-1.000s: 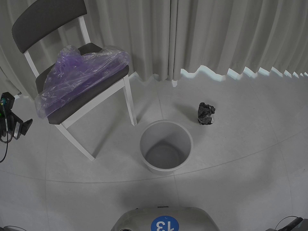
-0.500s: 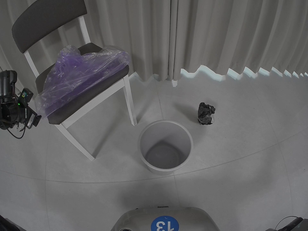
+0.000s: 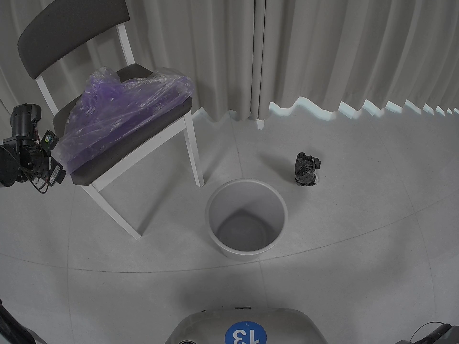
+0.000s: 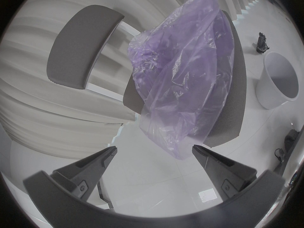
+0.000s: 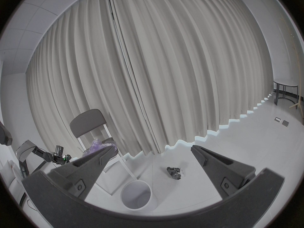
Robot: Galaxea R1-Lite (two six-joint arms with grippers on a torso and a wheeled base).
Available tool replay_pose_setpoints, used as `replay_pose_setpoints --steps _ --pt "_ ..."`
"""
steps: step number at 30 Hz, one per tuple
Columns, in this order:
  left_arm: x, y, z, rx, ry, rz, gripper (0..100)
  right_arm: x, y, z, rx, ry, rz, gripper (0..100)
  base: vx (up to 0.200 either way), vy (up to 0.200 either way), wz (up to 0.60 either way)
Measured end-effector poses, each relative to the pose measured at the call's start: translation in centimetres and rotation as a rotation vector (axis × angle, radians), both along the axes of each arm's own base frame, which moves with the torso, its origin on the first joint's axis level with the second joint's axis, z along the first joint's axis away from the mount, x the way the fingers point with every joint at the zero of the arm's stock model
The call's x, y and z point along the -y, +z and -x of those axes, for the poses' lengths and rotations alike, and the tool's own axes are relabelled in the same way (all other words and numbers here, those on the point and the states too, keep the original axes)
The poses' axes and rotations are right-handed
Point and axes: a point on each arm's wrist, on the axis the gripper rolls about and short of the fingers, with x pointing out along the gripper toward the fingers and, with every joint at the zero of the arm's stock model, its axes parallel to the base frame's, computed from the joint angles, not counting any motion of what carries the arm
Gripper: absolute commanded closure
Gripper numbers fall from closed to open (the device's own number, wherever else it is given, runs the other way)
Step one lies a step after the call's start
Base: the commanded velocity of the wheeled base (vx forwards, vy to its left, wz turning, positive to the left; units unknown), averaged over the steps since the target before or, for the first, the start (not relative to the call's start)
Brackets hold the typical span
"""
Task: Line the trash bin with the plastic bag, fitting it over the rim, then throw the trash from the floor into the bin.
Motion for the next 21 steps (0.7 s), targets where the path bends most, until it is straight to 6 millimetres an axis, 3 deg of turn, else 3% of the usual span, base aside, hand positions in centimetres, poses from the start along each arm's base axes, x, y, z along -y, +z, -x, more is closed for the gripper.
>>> replay_pose_setpoints --steps 21 --pt "-1.1 0.1 -3.6 0.023 0.059 -0.026 0 0.0 0.0 -0.2 -0.005 0.001 0.001 0 0.000 0.000 0.00"
